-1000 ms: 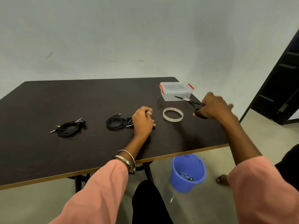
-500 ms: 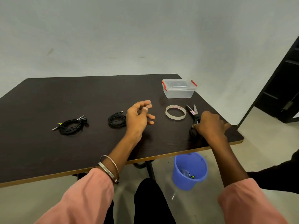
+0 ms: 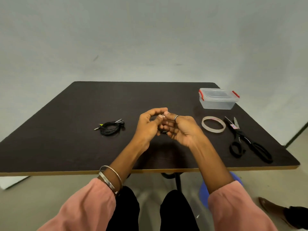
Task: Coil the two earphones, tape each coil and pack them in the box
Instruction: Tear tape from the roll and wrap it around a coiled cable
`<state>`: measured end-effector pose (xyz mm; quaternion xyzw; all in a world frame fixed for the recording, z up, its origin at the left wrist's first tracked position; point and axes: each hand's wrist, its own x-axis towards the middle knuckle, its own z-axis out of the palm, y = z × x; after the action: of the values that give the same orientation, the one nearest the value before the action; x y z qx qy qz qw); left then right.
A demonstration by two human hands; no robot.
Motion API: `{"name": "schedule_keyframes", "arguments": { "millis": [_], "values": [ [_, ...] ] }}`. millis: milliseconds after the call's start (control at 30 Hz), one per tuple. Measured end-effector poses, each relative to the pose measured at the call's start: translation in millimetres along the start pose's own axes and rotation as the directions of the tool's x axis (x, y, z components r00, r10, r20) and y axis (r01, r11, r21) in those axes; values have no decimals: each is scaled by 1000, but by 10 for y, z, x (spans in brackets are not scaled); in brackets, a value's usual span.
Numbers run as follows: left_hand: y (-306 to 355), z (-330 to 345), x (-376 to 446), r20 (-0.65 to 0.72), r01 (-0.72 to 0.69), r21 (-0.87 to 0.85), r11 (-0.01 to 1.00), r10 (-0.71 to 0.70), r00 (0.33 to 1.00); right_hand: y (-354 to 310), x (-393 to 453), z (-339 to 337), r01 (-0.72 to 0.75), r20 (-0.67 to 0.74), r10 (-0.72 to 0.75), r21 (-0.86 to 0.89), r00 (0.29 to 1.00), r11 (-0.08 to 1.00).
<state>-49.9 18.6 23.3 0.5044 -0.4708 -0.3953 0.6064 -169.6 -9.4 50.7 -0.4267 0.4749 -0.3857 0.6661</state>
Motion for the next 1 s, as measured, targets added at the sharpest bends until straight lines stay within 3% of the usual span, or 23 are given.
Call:
{"name": "schedule_keyframes", "arguments": {
  "millis": [300,500,600,633,700,800,900,1000],
  "values": [
    [-45,-383,62,-89,-28,-86,996,20,996,11,197,279,-59,38,53,185,998,981],
    [-68,-514,168,-32,44,-143,989,-49,998,-36,295,333,-24,51,15,186,999,982],
    [-99,-586,277,-29,110,-161,981,-116,993,-111,392,256,73,-24,-70,141,997,987],
    [-132,-612,335,-89,98,-57,994,-103,991,-138,431,228,117,-58,-112,98,992,988],
    [-191,-641,460,-201,64,333,941,4,980,-165,501,178,186,-109,-183,17,977,982],
    [-213,-611,609,-97,52,749,660,32,995,-136,591,148,227,-138,-233,-59,962,972],
    [-259,-512,666,22,11,896,444,-68,997,-62,646,141,242,-139,-251,-82,958,967],
    [-349,-424,627,20,-21,919,394,8,1000,21,654,125,240,-106,-246,-71,963,968]
  ]
}}
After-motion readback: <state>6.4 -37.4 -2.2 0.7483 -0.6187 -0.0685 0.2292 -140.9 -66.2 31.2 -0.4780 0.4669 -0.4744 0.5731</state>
